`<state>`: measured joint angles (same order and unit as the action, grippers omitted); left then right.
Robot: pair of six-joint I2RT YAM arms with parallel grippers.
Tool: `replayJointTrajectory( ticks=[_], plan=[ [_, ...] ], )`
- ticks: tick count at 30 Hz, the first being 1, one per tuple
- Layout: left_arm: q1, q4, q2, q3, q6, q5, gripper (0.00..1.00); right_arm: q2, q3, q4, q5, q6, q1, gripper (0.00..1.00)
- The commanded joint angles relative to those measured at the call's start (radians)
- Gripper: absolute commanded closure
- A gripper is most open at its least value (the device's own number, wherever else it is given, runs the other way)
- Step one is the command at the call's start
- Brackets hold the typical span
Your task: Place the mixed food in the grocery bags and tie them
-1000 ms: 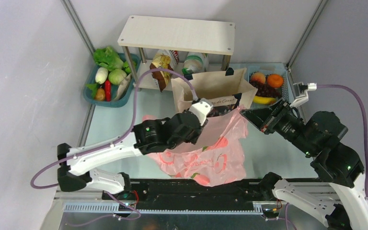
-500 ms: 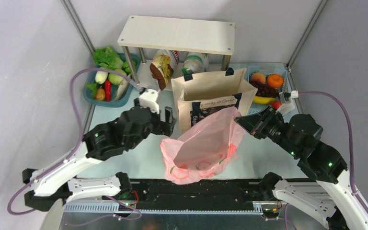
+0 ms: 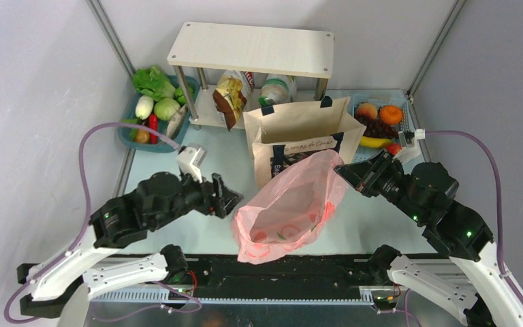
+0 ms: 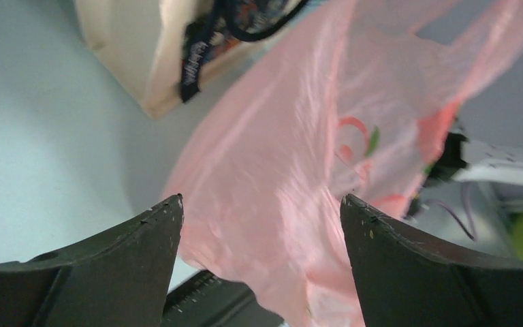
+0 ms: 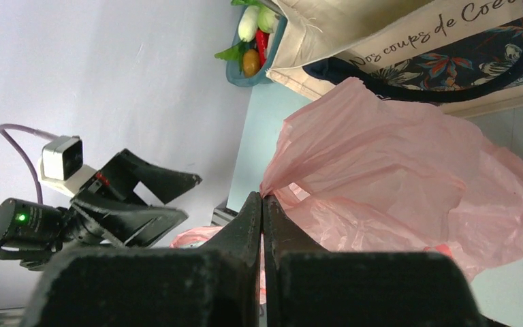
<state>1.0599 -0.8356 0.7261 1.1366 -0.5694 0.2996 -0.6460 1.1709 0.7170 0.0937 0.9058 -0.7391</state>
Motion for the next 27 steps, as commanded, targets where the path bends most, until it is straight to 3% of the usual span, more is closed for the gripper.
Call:
replayJointTrajectory(
  ticks=[1, 6, 12, 16, 22, 24, 27],
  plan=[
    [-0.005, -0.008, -0.134, -0.031, -0.128, -0.204, 0.12, -0.017, -0.002, -0.029, 0.018, 0.003, -0.003, 1.0],
    [-0.005, -0.047, -0.218, -0.029, -0.191, -0.244, 0.14, -0.024, -0.024, -0.071, 0.015, 0.004, -0.012, 1.0],
    [0.033, -0.047, -0.16, -0.045, -0.265, -0.28, 0.17, -0.044, -0.025, -0.093, 0.015, 0.009, -0.022, 1.0],
    [0.168, -0.045, -0.121, -0.012, -0.289, -0.106, 0.17, -0.049, -0.024, -0.092, 0.019, 0.011, -0.026, 1.0],
    [0.31, -0.04, 0.003, 0.058, -0.297, 0.004, 0.17, -0.038, -0.025, -0.09, 0.025, 0.009, -0.029, 1.0],
    [0.335, -0.04, 0.037, 0.073, -0.297, 0.038, 0.19, -0.031, -0.025, -0.084, 0.031, 0.01, -0.029, 1.0],
    [0.355, -0.041, 0.073, 0.072, -0.295, 0.094, 0.32, -0.021, -0.024, -0.073, 0.037, 0.012, -0.029, 1.0]
  ],
)
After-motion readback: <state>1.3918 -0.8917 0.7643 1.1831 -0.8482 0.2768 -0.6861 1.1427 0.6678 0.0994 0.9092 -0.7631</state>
